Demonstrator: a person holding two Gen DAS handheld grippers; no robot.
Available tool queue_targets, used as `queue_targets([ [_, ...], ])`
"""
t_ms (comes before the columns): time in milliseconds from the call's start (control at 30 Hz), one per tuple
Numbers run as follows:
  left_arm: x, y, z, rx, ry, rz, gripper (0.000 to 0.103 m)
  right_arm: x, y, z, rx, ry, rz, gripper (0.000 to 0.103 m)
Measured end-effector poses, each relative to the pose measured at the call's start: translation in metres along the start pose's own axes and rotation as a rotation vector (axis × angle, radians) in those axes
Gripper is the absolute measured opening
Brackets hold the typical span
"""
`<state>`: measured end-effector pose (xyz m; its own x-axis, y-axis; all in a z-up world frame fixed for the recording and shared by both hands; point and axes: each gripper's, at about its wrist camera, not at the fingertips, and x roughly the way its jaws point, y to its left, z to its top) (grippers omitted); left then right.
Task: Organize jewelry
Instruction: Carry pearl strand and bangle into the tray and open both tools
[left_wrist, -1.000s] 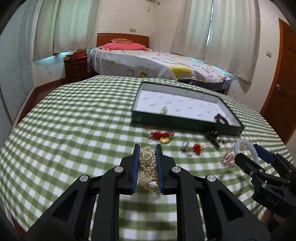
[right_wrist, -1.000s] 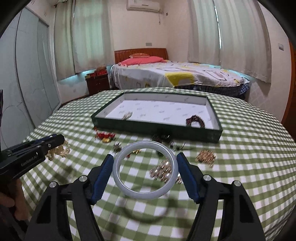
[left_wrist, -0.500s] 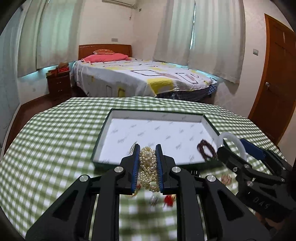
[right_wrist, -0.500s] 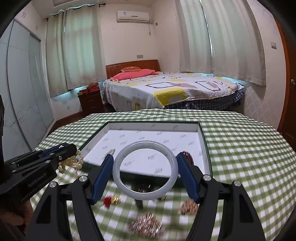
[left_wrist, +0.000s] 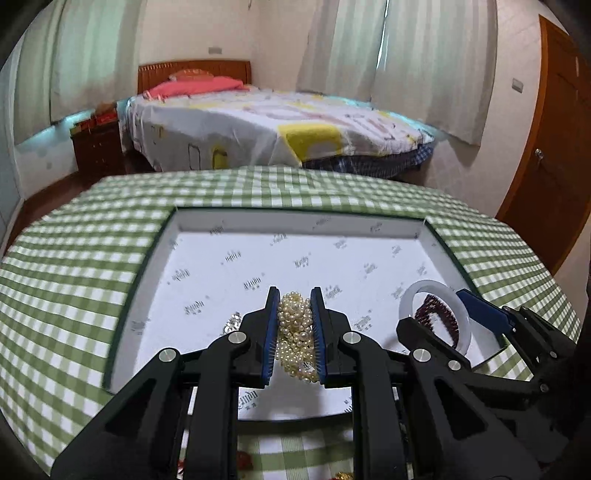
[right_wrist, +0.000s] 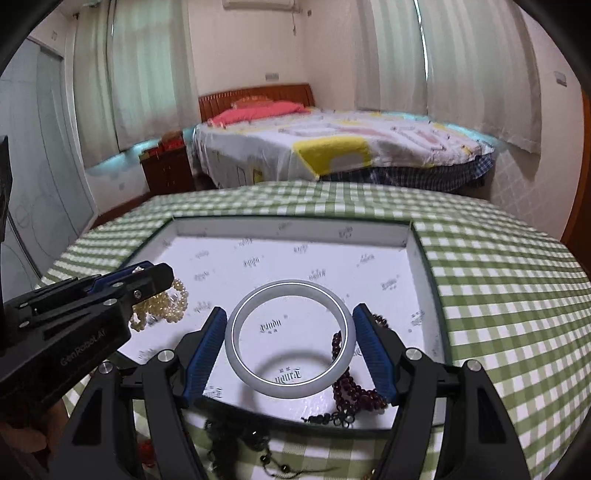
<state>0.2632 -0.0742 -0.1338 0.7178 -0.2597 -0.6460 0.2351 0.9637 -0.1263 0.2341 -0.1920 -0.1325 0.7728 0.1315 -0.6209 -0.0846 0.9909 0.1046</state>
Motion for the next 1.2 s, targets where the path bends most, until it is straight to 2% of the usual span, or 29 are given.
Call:
queue_targets([
  [167,0.018,0.005,-0.005,-0.019,0.060,-0.016,0.017,0.018,0.004,0.000,-0.020,0.088,0.015,0.068],
  [333,0.029,0.005,-0.010,-0.025,0.104,-0.036,0.017,0.030,0.008,-0.001,-0.058,0.142,0.019,0.069],
  [567,0.041,0.011,-0.013,-0.063,0.150,-0.049,0.018,0.039,0.006,-0.004,-0.049,0.201,0.024,0.069],
  [633,0.043,0.012,-0.013,-0.071,0.155,-0.050,0.023,0.041,0.005,-0.004,-0.041,0.209,0.033,0.069],
  [833,0.043,0.016,-0.012,-0.084,0.152,-0.042,0.048,0.041,0.003,-0.002,-0.036,0.204,0.043,0.074],
  [1033,0.031,0.016,-0.008,-0.082,0.120,-0.042,0.058,0.032,0.001,0.002,-0.032,0.170,0.037,0.074],
  [1200,0.012,0.018,-0.003,-0.089,0.065,-0.040,0.059,0.014,-0.004,0.008,-0.026,0.117,0.025,0.074],
])
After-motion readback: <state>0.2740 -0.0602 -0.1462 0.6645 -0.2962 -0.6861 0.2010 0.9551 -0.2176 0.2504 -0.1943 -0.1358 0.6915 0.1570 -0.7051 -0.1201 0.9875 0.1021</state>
